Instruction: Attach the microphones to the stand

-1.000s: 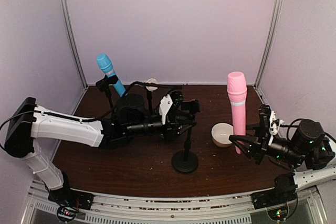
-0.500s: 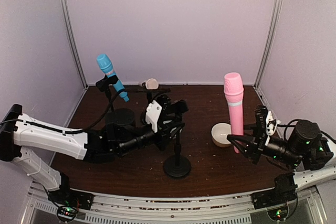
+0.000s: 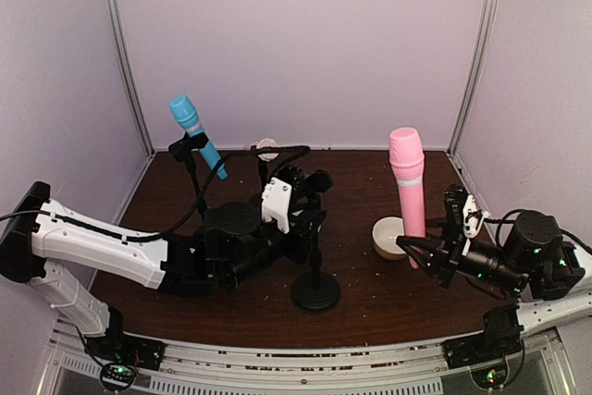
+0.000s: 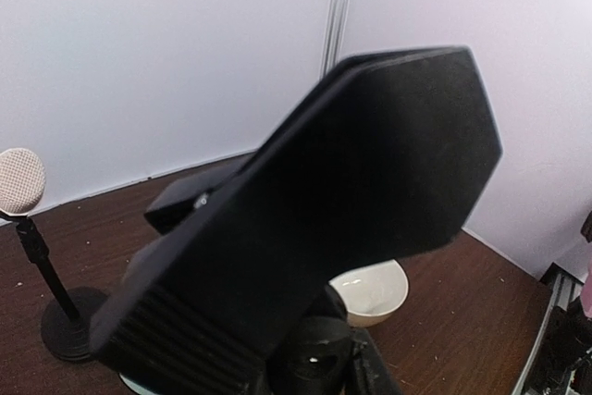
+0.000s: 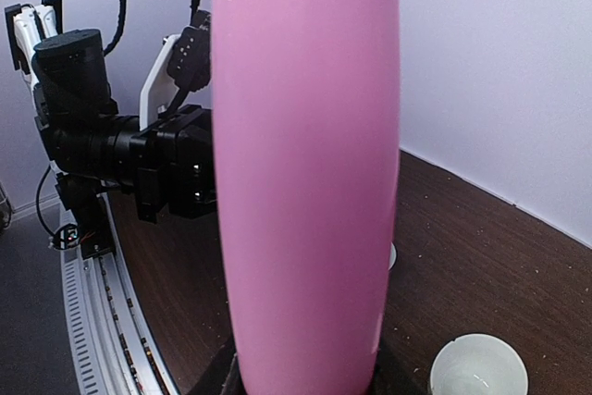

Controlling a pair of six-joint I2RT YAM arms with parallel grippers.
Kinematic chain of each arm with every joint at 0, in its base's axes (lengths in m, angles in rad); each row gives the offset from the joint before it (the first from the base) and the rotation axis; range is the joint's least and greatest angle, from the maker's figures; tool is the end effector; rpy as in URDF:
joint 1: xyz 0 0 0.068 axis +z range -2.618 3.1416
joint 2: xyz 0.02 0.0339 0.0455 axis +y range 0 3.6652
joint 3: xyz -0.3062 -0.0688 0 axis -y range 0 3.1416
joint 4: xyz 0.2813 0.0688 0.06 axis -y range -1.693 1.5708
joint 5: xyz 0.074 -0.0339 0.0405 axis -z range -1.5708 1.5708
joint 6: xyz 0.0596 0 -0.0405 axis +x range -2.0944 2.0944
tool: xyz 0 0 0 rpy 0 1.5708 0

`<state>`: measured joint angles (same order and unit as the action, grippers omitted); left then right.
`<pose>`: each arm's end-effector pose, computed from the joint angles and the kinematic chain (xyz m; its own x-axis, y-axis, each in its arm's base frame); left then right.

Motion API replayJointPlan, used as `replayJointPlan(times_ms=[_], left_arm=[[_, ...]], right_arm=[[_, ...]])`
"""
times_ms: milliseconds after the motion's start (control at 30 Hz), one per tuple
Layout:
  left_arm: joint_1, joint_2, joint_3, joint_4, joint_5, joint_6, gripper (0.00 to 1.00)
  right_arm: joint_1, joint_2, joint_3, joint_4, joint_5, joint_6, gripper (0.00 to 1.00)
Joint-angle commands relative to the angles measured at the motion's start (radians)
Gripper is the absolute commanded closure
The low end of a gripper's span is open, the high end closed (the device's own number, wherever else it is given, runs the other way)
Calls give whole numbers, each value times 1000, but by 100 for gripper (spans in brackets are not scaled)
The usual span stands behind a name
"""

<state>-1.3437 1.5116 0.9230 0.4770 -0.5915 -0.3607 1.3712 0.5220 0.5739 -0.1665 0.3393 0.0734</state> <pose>0.1206 -0.3743 0.2991 -0.2649 -0.1550 -0.9517 0.6312 0.7183 -0.2926 0.0515 0.1546 0.3258 -0.0856 -0.0743 -0.9936 -0.8547 0.5179 0.0349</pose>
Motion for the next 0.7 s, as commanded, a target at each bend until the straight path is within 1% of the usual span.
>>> replayJointPlan(times_ms=[0, 33, 100, 167, 300, 367, 433, 500, 533, 567, 667], left_arm=[[-8, 17, 24, 27, 5, -61, 83], [-8, 13, 25, 18, 17, -60, 73], [-8, -1, 27, -17, 48, -49, 58], [-7, -21, 26, -67, 85, -47, 48], [-8, -99, -35, -126, 222, -2, 38], [-8, -152, -88, -138, 271, 53, 33], [-7, -212, -164, -119, 307, 129, 24], [1, -278, -225, -87, 392, 230, 13], [12, -304, -238, -92, 434, 260, 10], [31, -325, -237, -111, 484, 280, 9], [157, -354, -197, -166, 672, 294, 8]], right_arm=[[-13, -8, 0, 35, 4, -6, 89], [-14, -7, 0, 38, 3, -6, 89], [-15, -6, 0, 42, -1, -5, 89], [-16, -5, 4, 36, -3, -6, 89], [-20, -15, 7, 11, -2, -11, 89], [-22, -27, 6, 2, -2, -14, 89], [-24, -35, 3, -3, -2, -14, 89], [-26, -39, 0, -3, -7, -13, 89], [-28, -37, -2, -2, -9, -11, 89], [-29, -36, -3, 0, -14, -11, 89], [-29, -28, -3, 3, -28, -8, 89]])
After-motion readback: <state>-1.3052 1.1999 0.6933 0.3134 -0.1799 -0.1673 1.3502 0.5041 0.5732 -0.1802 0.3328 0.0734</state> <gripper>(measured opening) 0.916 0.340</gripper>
